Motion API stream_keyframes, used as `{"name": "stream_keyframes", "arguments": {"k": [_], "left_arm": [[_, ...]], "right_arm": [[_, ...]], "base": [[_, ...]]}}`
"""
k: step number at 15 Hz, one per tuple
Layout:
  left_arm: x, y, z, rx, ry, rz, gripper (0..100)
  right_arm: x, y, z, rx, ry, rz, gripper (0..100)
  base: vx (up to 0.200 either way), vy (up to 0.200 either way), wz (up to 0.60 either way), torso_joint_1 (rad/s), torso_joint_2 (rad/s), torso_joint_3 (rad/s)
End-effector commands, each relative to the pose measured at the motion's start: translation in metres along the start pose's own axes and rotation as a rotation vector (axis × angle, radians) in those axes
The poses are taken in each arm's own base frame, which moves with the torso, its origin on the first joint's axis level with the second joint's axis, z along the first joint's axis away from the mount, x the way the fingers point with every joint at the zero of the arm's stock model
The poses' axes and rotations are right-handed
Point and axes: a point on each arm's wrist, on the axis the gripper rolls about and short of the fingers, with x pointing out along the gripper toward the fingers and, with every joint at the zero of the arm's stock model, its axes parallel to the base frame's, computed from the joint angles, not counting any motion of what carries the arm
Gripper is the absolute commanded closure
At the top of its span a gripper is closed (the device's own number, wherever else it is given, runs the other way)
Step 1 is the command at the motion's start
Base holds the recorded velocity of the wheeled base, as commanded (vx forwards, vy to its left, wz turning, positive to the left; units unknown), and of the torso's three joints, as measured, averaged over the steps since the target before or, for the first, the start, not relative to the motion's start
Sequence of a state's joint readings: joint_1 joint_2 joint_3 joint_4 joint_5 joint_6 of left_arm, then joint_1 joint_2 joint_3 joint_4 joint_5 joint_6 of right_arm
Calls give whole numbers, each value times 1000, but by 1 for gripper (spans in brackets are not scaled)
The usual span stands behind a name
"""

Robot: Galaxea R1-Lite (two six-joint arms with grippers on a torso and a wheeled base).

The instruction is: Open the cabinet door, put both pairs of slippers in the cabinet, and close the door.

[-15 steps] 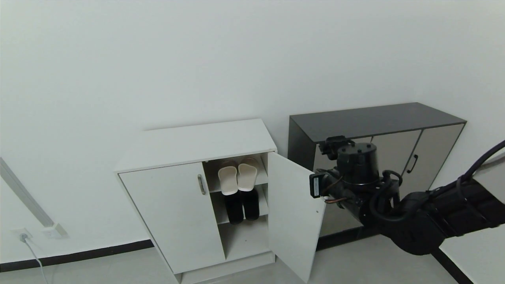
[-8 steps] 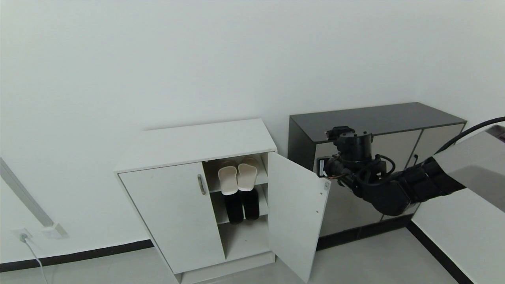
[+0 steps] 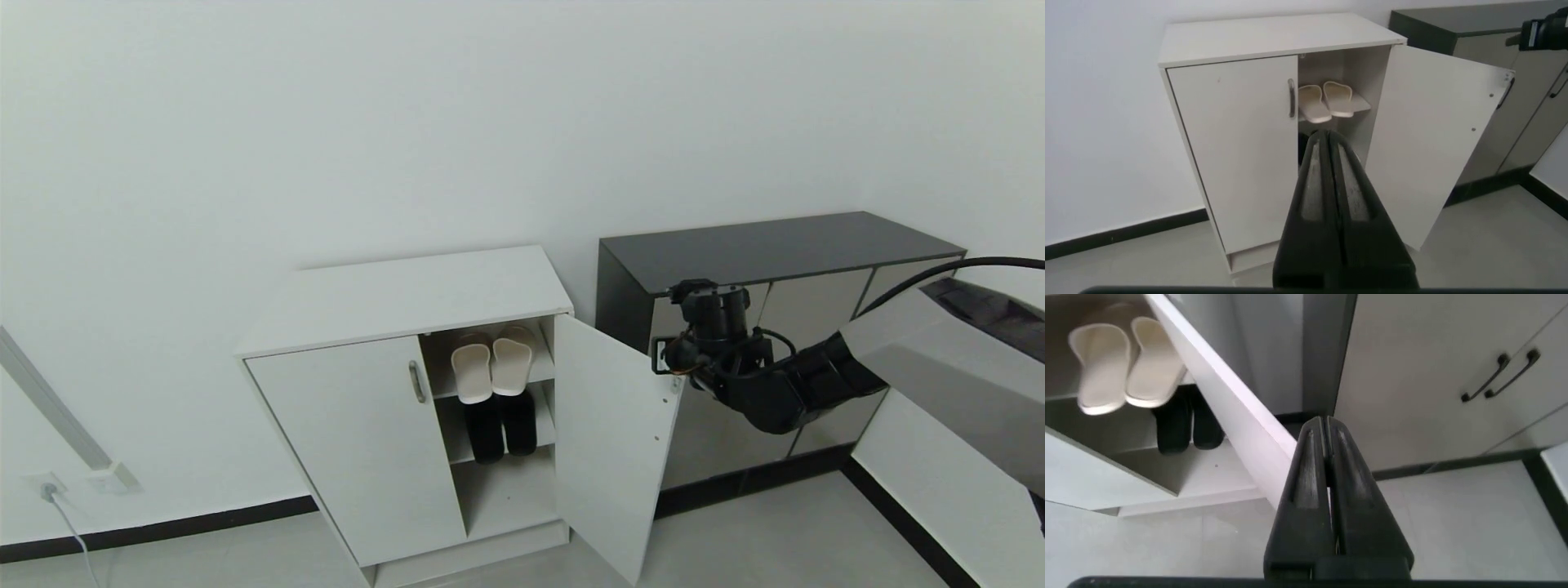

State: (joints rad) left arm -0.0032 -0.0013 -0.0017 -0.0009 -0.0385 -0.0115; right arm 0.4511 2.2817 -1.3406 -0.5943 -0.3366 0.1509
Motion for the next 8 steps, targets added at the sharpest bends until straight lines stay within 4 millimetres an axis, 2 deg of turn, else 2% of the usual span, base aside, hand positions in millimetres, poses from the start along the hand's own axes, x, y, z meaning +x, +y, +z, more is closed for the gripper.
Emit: {"name": "stream_keyframes", "arguments": {"k": [1,8], "left_arm": [[0,0,0,-1,1,0,100],[0,0,0,-1,1,-1,100]], "right_arm": [[10,-2,-10,-4,26,-9,100],[14,-2,-17,-2,73,-3,100]], "base": [[0,0,0,0,0,0],[0,0,0,0,0,0]]}}
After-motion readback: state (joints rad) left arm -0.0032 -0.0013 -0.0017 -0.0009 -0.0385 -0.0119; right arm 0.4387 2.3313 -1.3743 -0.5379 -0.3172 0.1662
